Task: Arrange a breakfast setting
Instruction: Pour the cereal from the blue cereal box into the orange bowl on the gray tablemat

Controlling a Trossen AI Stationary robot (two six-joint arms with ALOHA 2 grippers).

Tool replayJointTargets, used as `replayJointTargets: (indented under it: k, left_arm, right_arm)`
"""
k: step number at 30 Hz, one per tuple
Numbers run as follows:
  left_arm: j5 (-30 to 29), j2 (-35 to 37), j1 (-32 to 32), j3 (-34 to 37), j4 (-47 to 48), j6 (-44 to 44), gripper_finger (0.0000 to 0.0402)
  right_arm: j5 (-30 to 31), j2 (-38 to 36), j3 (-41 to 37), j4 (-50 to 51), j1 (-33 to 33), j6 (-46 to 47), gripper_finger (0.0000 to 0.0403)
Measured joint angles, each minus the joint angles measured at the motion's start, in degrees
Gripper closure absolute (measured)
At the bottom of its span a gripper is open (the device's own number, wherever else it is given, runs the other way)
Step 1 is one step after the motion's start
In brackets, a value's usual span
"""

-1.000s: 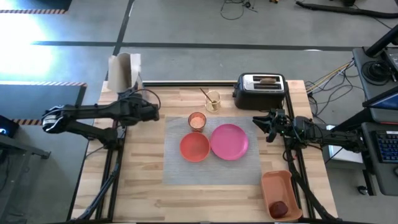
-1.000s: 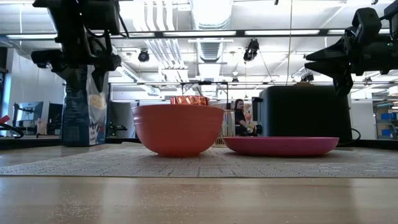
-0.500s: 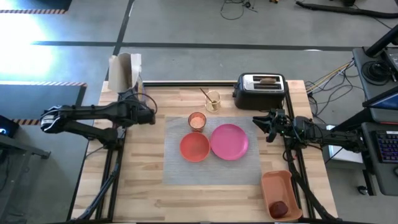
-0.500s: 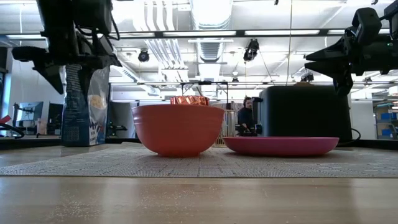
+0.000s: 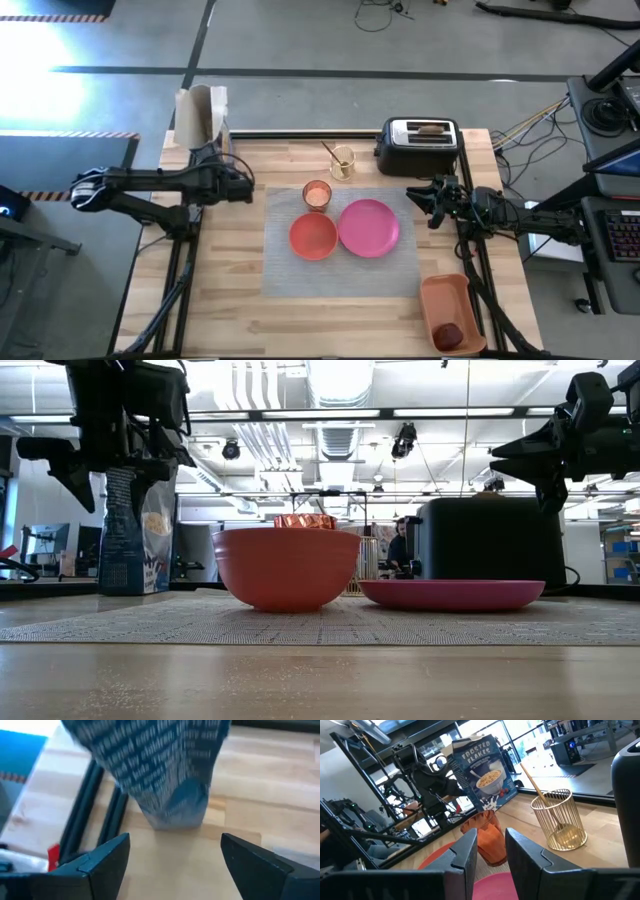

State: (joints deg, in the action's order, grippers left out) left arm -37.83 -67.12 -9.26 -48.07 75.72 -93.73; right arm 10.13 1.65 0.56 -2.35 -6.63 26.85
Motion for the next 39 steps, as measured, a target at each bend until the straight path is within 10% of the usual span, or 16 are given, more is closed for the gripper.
replayJointTargets:
  k: [39]
  left_arm:
    - [-29.0,-14.8,-0.8,11.1,-12.6,-6.3,0.0098]
  right_arm:
    - [0.0,0.0,0.0,0.0,0.0,0.0,0.0312]
